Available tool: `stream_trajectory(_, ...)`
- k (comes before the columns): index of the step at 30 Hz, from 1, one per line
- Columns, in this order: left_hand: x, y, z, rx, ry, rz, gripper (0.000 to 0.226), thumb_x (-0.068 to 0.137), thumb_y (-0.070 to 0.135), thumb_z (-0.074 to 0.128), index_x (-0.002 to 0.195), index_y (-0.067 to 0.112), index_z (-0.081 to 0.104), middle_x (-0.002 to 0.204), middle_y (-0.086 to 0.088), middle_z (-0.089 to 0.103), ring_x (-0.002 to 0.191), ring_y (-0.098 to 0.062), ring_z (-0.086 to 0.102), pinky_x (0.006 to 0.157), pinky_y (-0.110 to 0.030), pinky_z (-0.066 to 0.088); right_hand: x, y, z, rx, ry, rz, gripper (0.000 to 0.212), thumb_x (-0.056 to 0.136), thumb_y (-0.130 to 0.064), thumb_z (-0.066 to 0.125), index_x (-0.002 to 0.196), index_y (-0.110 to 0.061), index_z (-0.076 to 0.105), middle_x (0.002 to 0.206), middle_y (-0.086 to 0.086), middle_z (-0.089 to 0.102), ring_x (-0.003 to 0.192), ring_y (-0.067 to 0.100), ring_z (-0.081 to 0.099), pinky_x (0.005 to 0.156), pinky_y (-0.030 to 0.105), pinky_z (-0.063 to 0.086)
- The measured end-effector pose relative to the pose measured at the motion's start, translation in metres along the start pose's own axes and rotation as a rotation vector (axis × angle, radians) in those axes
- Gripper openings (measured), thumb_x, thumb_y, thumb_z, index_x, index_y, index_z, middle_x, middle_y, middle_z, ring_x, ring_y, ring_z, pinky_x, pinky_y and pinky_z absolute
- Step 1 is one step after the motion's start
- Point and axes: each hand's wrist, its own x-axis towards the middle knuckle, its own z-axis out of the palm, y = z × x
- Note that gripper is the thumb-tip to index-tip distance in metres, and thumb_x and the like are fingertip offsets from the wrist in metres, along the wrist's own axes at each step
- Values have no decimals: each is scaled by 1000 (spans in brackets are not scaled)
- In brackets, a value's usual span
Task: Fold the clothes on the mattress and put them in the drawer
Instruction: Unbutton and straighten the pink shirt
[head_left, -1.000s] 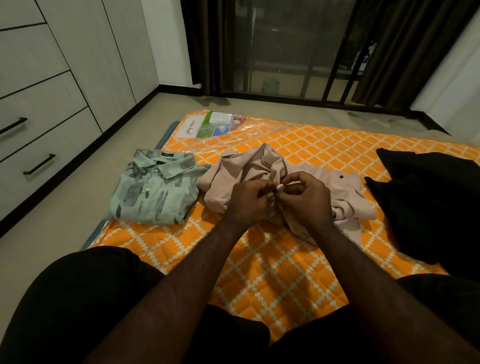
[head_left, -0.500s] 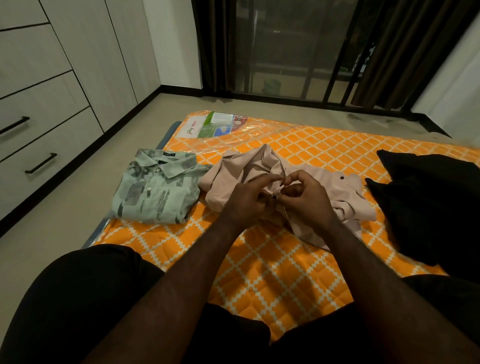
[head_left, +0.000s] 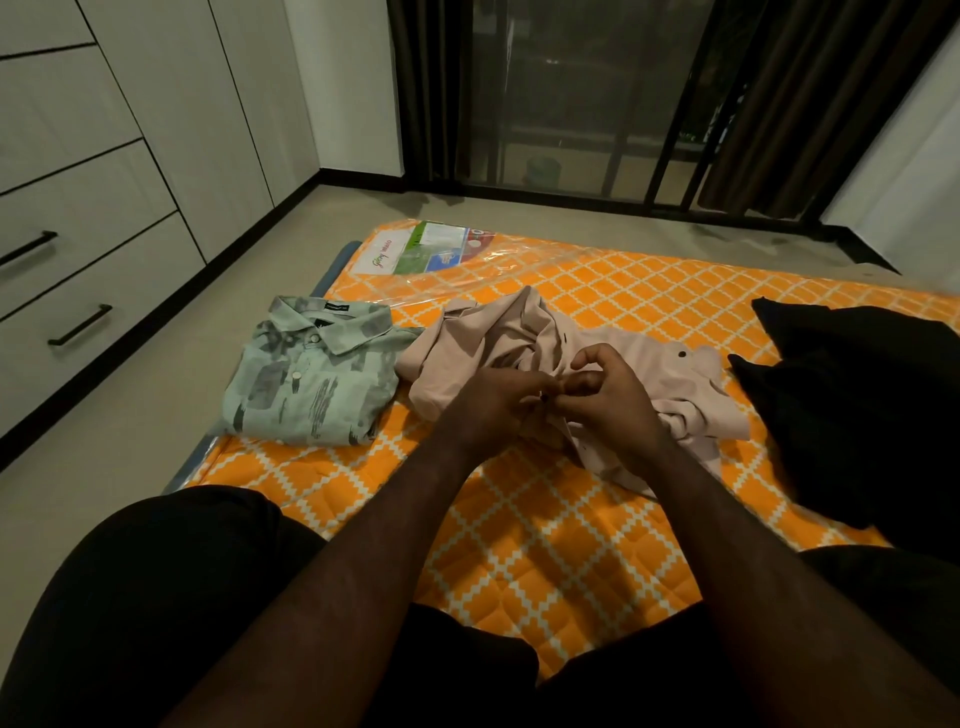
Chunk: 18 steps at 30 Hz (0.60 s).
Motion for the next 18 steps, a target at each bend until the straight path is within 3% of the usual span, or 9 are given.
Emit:
stream_trajectory(3, -2, 2, 0, 54, 33, 4, 24, 85, 12, 74, 109, 17, 73, 93, -2, 75, 81, -15, 69, 66, -28, 54, 1, -1, 1, 84, -13, 24, 28, 91, 8, 65, 107, -9, 49, 97, 24, 72, 76, 31, 70, 64, 44, 58)
stream_trajectory(6, -2, 5, -1, 94, 63, -5, 21, 83, 7, 73, 103, 11, 70, 91, -6, 73, 80, -20, 69, 63, -29, 51, 3, -2, 1, 153, 15, 51, 20, 95, 8, 56, 106, -9, 50, 89, 18, 72, 67, 25, 65, 57, 36, 56)
stream_trajectory(9, -3, 5, -2, 91, 62, -29, 17, 84, 5, 72, 101, 9, 68, 90, -7, 72, 79, -21, 68, 62, -29, 51, 5, 2, -2, 53, -2, 1, 20, 95, -1, 67, 108, -6, 54, 91, 16, 76, 81, 35, 73, 66, 46, 61)
stream_trajectory(13, -5, 5, -3, 86, 94, -11, 14, 86, 16, 66, 99, 9, 68, 88, -6, 71, 76, -20, 67, 60, -27, 48, 6, 3, -6, 6, -16, -33, 22, 90, 1, 73, 105, -3, 58, 90, 12, 78, 86, 33, 75, 73, 51, 62)
stream_trajectory(18, -5, 5, -5, 60, 120, 10, 34, 89, 36, 50, 99, 11, 70, 88, -3, 72, 77, -16, 67, 62, -30, 52, 7, 2, -9, -14, -45, -67, 26, 86, 3, 76, 104, -2, 59, 95, 15, 77, 93, 36, 75, 82, 61, 60)
